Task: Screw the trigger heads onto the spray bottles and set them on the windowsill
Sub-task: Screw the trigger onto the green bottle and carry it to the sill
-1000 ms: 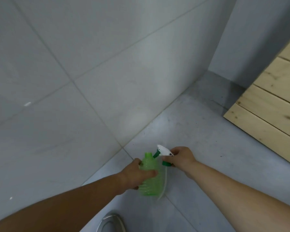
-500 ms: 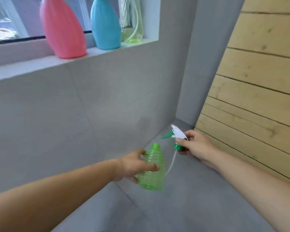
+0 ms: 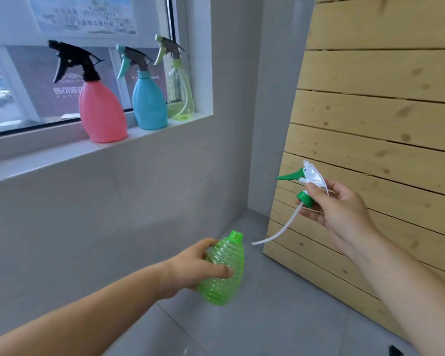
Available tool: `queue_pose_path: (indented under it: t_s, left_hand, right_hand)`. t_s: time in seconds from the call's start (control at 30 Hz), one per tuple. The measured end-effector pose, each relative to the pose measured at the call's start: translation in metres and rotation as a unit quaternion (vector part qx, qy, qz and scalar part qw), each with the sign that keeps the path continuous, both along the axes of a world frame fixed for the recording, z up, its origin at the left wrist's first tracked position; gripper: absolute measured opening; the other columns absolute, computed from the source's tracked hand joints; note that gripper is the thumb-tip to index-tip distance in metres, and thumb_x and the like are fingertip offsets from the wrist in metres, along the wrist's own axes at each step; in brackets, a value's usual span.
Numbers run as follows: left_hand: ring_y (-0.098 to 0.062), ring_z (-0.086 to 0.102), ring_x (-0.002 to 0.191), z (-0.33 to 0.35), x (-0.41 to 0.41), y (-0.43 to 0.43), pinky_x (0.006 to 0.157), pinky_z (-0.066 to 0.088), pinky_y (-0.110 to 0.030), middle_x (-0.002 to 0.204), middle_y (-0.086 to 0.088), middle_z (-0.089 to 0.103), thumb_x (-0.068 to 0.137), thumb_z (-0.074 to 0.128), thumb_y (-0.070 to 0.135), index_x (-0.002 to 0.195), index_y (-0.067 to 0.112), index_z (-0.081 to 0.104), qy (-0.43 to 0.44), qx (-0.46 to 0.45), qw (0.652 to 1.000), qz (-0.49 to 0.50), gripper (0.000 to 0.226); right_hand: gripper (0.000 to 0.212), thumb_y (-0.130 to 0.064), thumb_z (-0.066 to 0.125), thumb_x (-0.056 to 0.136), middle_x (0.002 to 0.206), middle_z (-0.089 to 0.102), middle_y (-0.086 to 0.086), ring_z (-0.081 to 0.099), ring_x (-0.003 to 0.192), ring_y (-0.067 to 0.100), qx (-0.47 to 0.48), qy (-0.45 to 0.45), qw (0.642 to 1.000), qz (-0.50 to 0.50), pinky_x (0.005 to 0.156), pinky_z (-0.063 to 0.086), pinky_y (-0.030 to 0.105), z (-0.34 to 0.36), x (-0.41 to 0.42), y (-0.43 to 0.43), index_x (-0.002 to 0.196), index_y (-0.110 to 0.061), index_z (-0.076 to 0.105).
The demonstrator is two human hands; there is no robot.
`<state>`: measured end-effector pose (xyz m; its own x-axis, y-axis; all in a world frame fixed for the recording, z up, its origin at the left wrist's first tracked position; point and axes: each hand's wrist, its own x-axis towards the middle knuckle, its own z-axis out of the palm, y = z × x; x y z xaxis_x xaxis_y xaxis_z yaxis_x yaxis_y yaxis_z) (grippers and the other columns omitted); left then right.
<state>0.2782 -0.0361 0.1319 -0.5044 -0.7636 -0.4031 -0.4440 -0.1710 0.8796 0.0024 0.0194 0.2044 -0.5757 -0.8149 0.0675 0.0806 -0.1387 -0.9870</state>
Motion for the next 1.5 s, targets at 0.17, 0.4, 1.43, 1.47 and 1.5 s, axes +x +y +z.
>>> queue_pose_path:
  t_s: [0.17,0.4,1.43,1.47,1.5]
  left_hand:
    - [-0.012,0.075,0.08,-0.001,-0.003,0.001,0.067,0.059,-0.028,0.099,0.004,0.07,0.08,0.085,0.014,0.133,0.027,0.058,-0.002,-0.021,1.0,-0.009,0.061]
    - [-0.015,0.075,0.087,-0.014,-0.008,-0.003,0.082,0.063,-0.034,0.103,0.0,0.072,0.062,0.089,0.026,0.119,0.028,0.064,-0.012,-0.041,0.998,-0.041,0.062]
    - [-0.019,0.074,0.096,0.007,-0.018,0.012,0.087,0.058,-0.036,0.125,-0.017,0.072,0.075,0.081,0.03,0.124,0.034,0.062,0.064,0.039,0.994,-0.081,0.053]
    - [-0.018,0.073,0.095,0.008,-0.018,0.013,0.084,0.058,-0.034,0.125,-0.017,0.072,0.076,0.08,0.03,0.124,0.034,0.062,0.063,0.04,0.994,-0.084,0.052]
    - [-0.017,0.073,0.094,0.009,-0.019,0.014,0.081,0.058,-0.032,0.125,-0.017,0.072,0.076,0.08,0.03,0.124,0.034,0.062,0.062,0.041,0.993,-0.087,0.051]
  right_hand:
    - [0.024,-0.016,0.065,0.093,0.102,0.066,0.015,0.072,0.092,0.031,-0.013,-0.024,1.0,0.004,0.08,0.06,0.043,-0.001,-0.009,0.003,0.116,-0.008,0.063]
    - [0.014,-0.013,0.063,0.093,0.095,0.066,0.013,0.072,0.091,0.033,-0.01,-0.035,0.999,0.015,0.081,0.059,0.046,-0.004,-0.009,-0.003,0.107,-0.011,0.065]
    - [0.019,-0.011,0.062,0.093,0.1,0.077,0.013,0.071,0.089,0.025,0.103,0.106,0.966,0.213,0.092,0.056,0.052,-0.038,0.047,-0.014,0.111,-0.004,0.061]
    - [0.018,-0.012,0.061,0.093,0.099,0.077,0.012,0.071,0.086,0.024,0.103,0.106,0.966,0.211,0.091,0.057,0.051,-0.039,0.047,-0.014,0.11,-0.004,0.061]
    - [0.018,-0.012,0.06,0.094,0.098,0.077,0.011,0.071,0.084,0.022,0.104,0.105,0.967,0.209,0.09,0.057,0.05,-0.04,0.047,-0.015,0.11,-0.005,0.061]
